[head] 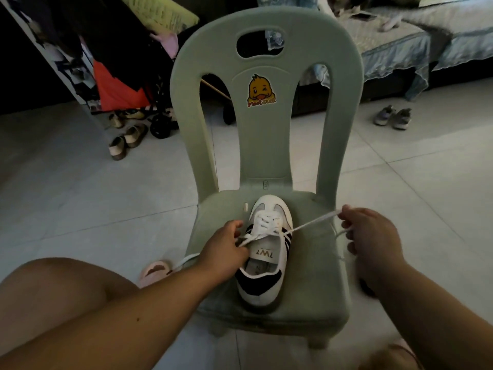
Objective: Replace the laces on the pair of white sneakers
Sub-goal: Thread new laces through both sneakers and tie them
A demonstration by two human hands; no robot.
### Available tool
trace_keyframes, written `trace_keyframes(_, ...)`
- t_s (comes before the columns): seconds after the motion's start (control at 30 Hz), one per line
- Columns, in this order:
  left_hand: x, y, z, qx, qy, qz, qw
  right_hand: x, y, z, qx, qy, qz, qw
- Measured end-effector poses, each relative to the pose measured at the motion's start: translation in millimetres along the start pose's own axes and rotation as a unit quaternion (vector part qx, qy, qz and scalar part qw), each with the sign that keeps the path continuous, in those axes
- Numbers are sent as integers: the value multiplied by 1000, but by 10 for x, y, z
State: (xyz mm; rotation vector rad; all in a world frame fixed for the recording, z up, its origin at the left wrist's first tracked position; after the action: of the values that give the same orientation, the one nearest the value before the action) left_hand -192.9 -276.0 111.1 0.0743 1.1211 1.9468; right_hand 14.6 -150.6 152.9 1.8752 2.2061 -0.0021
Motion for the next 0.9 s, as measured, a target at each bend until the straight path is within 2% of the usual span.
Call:
trace_keyframes(0.07, 4, -11, 13, 14, -11, 8, 1000, -38, 2, 20, 21, -19, -28, 999)
trace_keyframes(0.1, 1, -9, 24, 21, -16, 11, 1000, -37, -25, 30, -10, -18, -69, 997)
trace_keyframes(0.17, -4, -10, 27, 22, -22, 10, 999, -44, -98, 84, -173, -1, -183, 968)
trace_keyframes(0.23, -9, -1, 22, 19, -28, 4, 999, -42, -173, 128, -337, 41, -245, 908)
trace_keyframes(0.27, -16, 6, 26, 18, -37, 4, 999, -47, -210, 151, -365, 66, -238, 897)
trace_keyframes(0.33, -29, 24, 48, 20, -71, 11, 997, -132, -298, 131, -325, 111, -213, 915)
trace_keyframes(0.37, -39, 41, 69, 24, -89, 17, 996, -168, -357, 103, -323, 157, -214, 908)
trace_keyframes(0.47, -45, 98, 180, 63, -152, 28, 986, -234, -512, 72, -376, 305, -239, 842)
trace_keyframes(0.57, -5, 102, 302, 118, -202, 31, 972, -269, -599, 52, -374, 358, -233, 823)
trace_keyframes(0.63, 36, 104, 351, 127, -198, 27, 972, -288, -640, 39, -374, 368, -237, 817)
trace_keyframes(0.7, 81, 115, 367, 133, -198, 16, 971, -260, -657, 70, -399, 383, -258, 792)
trace_keyframes(0.77, 115, 123, 365, 127, -205, -7, 970, -192, -654, 107, -416, 346, -256, 801)
trace_keyframes(0.83, 129, 114, 362, 107, -196, -38, 974, -175, -653, 75, -386, 308, -243, 835)
trace_keyframes(0.9, 129, 85, 367, 89, -175, -74, 978, -141, -664, 42, -350, 235, -245, 873)
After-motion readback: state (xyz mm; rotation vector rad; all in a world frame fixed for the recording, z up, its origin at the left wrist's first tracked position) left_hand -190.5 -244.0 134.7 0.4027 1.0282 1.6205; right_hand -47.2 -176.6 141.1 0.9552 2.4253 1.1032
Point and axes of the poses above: each hand's wrist, its own x-axis towards the middle knuckle, its own y-axis out of the back of the hand, z = x × y, the point moved 2 cm from there along x, towards the middle knuckle, and after that the axes turned 8 degrees about y, right-handed, at the moved point
